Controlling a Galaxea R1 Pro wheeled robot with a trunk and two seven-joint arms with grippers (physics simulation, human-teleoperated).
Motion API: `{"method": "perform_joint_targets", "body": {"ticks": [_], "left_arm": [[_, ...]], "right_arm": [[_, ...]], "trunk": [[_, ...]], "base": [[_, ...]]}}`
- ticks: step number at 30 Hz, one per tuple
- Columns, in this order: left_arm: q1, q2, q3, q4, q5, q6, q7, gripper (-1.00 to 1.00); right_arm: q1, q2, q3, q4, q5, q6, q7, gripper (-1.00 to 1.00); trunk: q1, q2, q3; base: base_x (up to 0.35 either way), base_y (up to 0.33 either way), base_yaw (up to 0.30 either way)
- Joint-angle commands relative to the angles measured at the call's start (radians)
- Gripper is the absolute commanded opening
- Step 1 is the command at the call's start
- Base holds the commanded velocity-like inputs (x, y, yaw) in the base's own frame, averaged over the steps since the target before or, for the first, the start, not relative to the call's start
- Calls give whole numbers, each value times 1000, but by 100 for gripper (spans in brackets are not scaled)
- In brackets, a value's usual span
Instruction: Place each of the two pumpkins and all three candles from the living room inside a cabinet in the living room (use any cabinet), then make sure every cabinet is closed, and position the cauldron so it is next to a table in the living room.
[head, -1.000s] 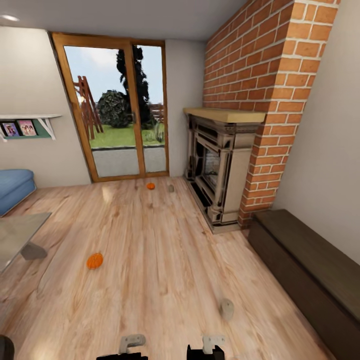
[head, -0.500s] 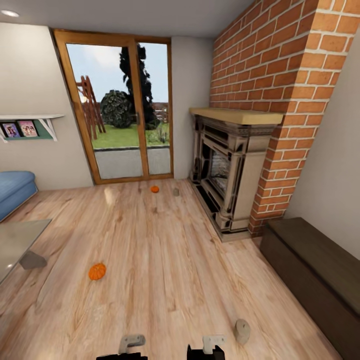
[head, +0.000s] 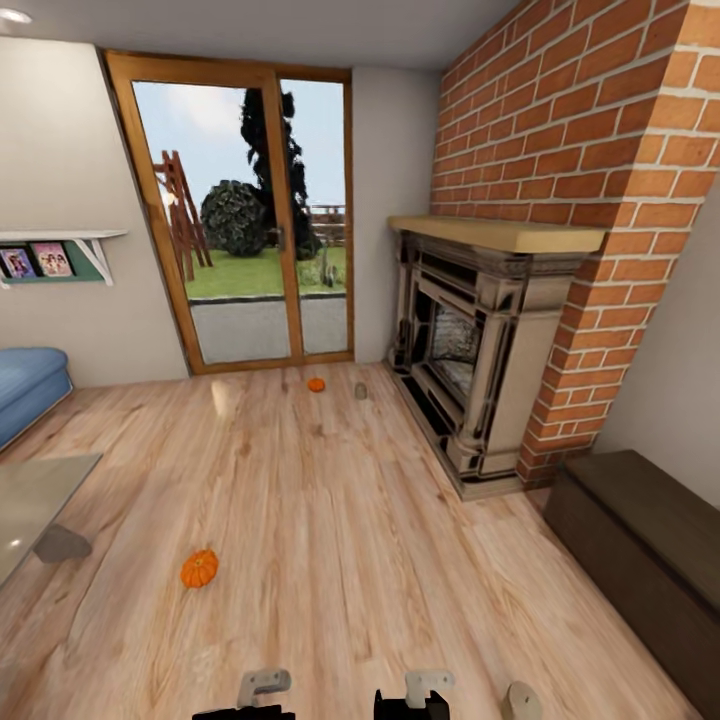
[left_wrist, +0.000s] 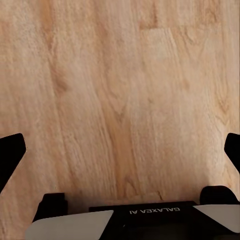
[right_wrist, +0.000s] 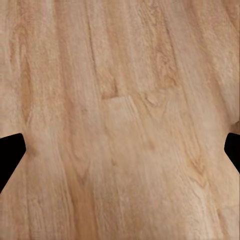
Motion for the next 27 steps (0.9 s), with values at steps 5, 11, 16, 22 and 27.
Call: {"method": "perform_joint_targets", "body": {"ticks": [5,11,16,22,27], "left_arm": [[0,0,-8,-2,11,6,-2,100],[0,0,-8,-2,11,5,-3,100],[0,0,-8,-2,11,5,-3,100],[0,0,-8,-2,11,5,-2,100],[0,0,-8,-2,11,5,-3,100]], "right_arm": [[-1,0,9,0,-9,-4,-4,100],[-1,0,9,0,-9,-4,-4,100],[-1,0,9,0,-9,-4,-4,100],[-1,0,9,0,-9,-4,-4,100],[-1,0,9,0,-9,-4,-4,100]], "trunk": [[1,-1,-1],[1,-1,-1],[1,-1,-1],[1,-1,-1],[1,-1,-1]], "base": [[296,165,0],[265,38,0],[256,5,0],[254,1,0],[254,0,0]]}}
